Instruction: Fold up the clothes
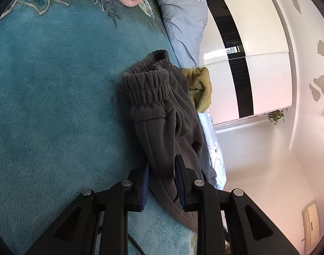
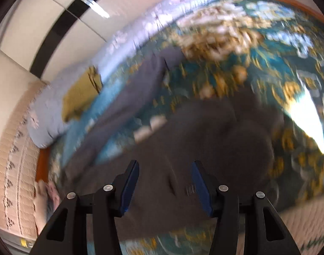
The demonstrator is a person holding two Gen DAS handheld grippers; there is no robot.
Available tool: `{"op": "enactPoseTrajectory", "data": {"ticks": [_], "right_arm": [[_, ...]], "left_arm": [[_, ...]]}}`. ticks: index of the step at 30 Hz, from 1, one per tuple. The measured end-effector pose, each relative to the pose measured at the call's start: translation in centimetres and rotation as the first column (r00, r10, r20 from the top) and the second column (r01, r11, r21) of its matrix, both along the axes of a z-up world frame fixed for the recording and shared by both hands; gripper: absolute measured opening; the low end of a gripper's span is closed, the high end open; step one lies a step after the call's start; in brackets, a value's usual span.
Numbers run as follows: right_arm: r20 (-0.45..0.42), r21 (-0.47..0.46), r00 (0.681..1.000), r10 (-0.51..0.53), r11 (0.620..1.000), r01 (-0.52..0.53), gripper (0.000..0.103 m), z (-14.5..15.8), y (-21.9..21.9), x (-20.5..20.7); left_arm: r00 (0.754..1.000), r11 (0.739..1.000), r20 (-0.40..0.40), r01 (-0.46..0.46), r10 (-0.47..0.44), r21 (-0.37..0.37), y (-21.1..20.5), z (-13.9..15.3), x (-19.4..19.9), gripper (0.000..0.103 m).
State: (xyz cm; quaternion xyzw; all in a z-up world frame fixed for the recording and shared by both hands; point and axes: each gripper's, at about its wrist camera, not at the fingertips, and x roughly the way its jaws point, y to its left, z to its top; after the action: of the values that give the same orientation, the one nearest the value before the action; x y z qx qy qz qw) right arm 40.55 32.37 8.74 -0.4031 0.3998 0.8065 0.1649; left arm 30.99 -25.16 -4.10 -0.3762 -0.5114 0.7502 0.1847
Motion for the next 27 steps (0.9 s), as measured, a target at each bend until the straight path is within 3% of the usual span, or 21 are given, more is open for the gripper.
{"op": "enactPoseTrajectory", "data": {"ticks": [5, 11, 16, 27], "right_arm": [[0.113, -0.067, 0.994, -0.001, 0.998, 0.009, 0.056, -2.2, -1.9, 1.3], [0.139, -0.026, 0.987, -0.081, 0.996, 0.085, 0.056, -1.4, -2.1, 2.7], [0.199, -0.034, 0.971, -0.131, 0.99, 0.14, 0.055, -2.5, -1.8, 2.9], [0.302, 0.074, 0.944, -0.132, 0.991, 0.115, 0.058, -2.8, -3.6, 0.9]], "left_arm": [[1.0, 1.0, -0.004, -0.016, 0.016, 0.006, -0.4, 0.1, 0.3, 0.023], [1.0, 1.0, 0.0, -0.024, 0.024, 0.017, -0.5, -0.1, 0.4, 0.025], [1.0, 0.999, 0.004, -0.027, 0.027, 0.022, -0.7, -0.2, 0.3, 0.026], [1.0, 0.999, 0.01, -0.028, 0.027, 0.027, -0.7, -0.3, 0.1, 0.027]]}}
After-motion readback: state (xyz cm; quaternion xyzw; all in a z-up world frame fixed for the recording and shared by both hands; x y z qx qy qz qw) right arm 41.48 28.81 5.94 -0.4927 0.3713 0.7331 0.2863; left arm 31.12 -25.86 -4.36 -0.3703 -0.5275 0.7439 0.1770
